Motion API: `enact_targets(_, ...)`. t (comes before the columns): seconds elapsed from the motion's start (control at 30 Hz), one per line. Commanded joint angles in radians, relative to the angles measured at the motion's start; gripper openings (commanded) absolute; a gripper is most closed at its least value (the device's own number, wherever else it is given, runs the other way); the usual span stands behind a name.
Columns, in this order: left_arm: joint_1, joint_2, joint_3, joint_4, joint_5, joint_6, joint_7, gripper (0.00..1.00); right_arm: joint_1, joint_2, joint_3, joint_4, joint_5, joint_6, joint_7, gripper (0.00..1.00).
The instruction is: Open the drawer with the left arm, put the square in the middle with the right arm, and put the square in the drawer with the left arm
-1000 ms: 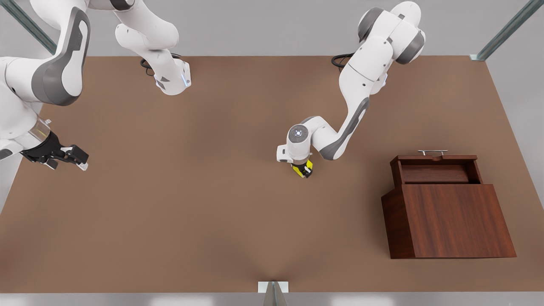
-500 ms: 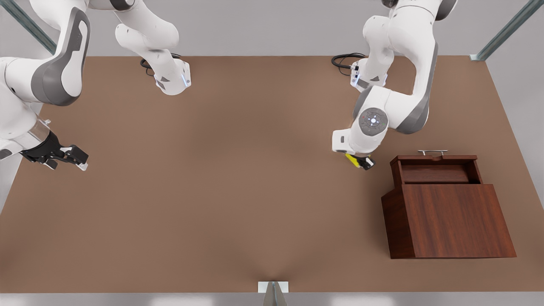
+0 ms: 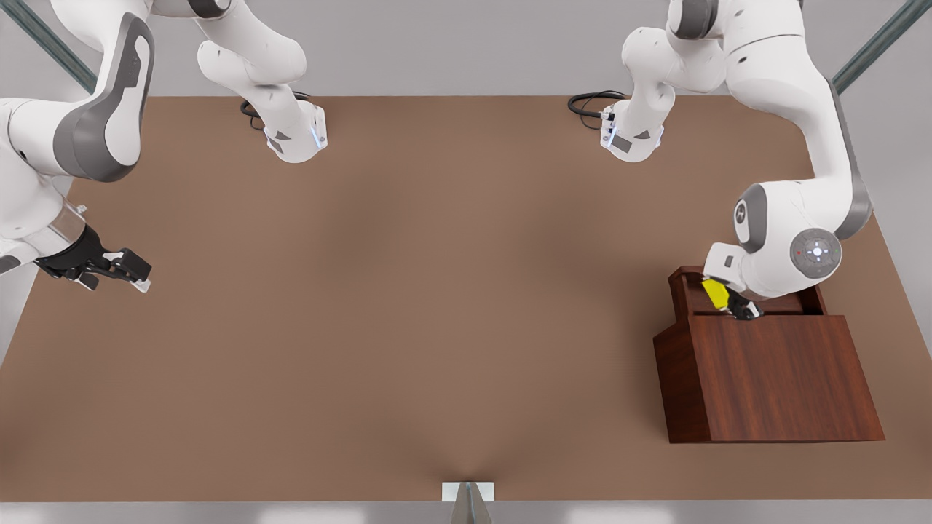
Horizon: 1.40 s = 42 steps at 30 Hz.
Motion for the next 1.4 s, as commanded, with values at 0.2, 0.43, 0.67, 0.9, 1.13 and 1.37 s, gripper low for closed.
enact_targets(0.2, 0.049, 0.023, 0.008, -0.006, -0.009, 0.007, 0.054, 0.70, 0.000, 0.000, 0.000, 0.000, 0.001, 0.000, 0.000, 1.00)
enact_targets(0.43, 0.082, 0.051, 0.008, -0.006, -0.008, 0.009, 0.147, 0.72, 0.000, -0.003, 0.000, 0.000, -0.001, -0.005, 0.000, 1.00)
enact_targets(0.67, 0.093, 0.064, 0.008, -0.006, -0.008, 0.009, 0.147, 1.00, -0.002, -0.002, -0.002, 0.000, -0.001, -0.002, 0.000, 1.00)
enact_targets(0.9, 0.076, 0.032, -0.021, 0.109, -0.011, -0.053, -0.392, 1.00, -0.003, 0.000, -0.002, 0.000, -0.001, 0.000, 0.000, 1.00)
enact_targets(1.13, 0.241, 0.005, -0.348, 0.268, 0.012, -0.025, -1.170, 1.00, -0.002, -0.002, -0.002, 0.000, -0.001, -0.003, 0.000, 1.00)
enact_targets(1.37, 0.306, -0.155, -0.462, 0.129, 0.106, 0.030, -1.175, 1.00, -0.002, -0.002, -0.002, 0.000, -0.001, -0.002, 0.000, 1.00)
